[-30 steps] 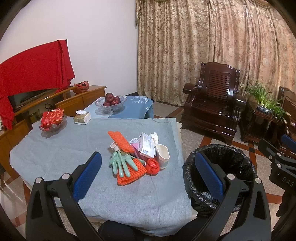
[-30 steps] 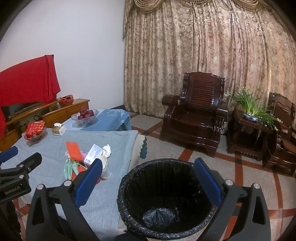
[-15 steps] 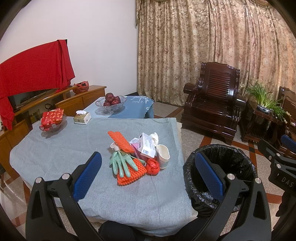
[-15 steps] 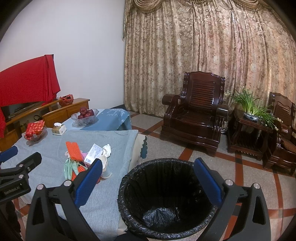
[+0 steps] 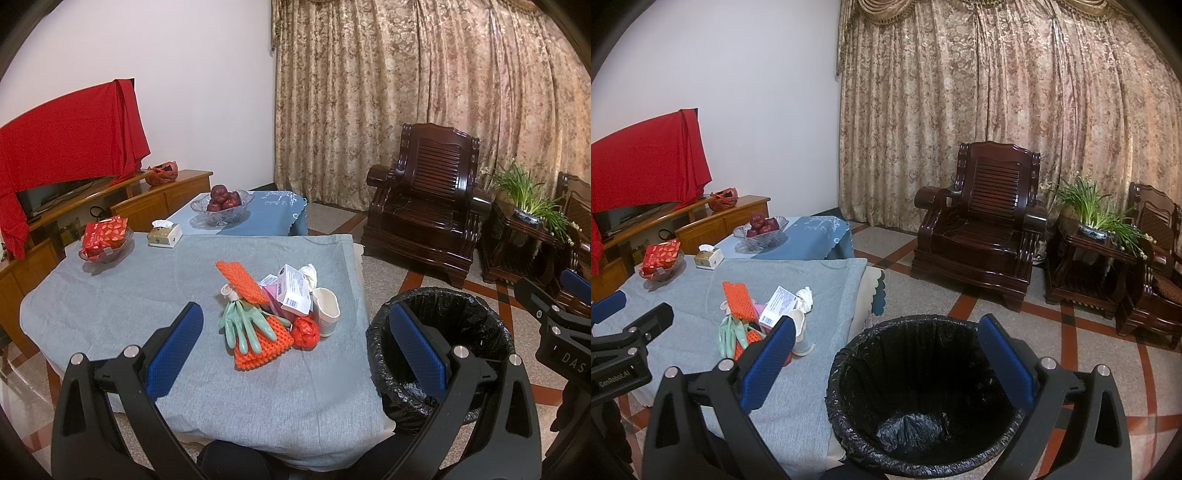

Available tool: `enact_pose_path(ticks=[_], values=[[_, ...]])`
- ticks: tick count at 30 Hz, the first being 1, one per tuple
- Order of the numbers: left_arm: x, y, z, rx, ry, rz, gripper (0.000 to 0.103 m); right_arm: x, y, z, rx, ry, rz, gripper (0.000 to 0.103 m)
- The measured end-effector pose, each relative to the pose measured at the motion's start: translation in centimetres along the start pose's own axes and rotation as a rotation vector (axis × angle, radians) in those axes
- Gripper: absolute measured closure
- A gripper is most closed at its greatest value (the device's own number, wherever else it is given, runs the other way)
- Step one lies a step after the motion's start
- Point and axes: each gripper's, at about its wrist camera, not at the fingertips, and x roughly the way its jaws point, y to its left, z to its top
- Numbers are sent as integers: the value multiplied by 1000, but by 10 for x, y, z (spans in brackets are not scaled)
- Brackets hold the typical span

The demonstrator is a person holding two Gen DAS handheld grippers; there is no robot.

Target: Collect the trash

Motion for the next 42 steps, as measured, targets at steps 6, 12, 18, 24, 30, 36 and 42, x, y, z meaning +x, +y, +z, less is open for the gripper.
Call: enact_pose_path(ticks=[6,12,18,24,30,36,42], values=[[-1,-1,0,1,0,0,5,0,-1,-1,0,1,-1,6],[0,0,0,1,1,0,5,0,-1,-1,0,1,0,6],[0,0,0,0,3,-1,5,1,0,-1,-1,4,-2,6],[0,-1,0,1,2,0,5,3,-1,-5,0,7,-2,6],[13,12,-8,-2,12,-1,5,24,3,-26,0,20,-1,6],[25,9,-14,-8,35,0,5,28,8,-11,-3,41,3,6],[41,24,-14,-13,56,38,5,50,19,-7,-12,70,23,6]])
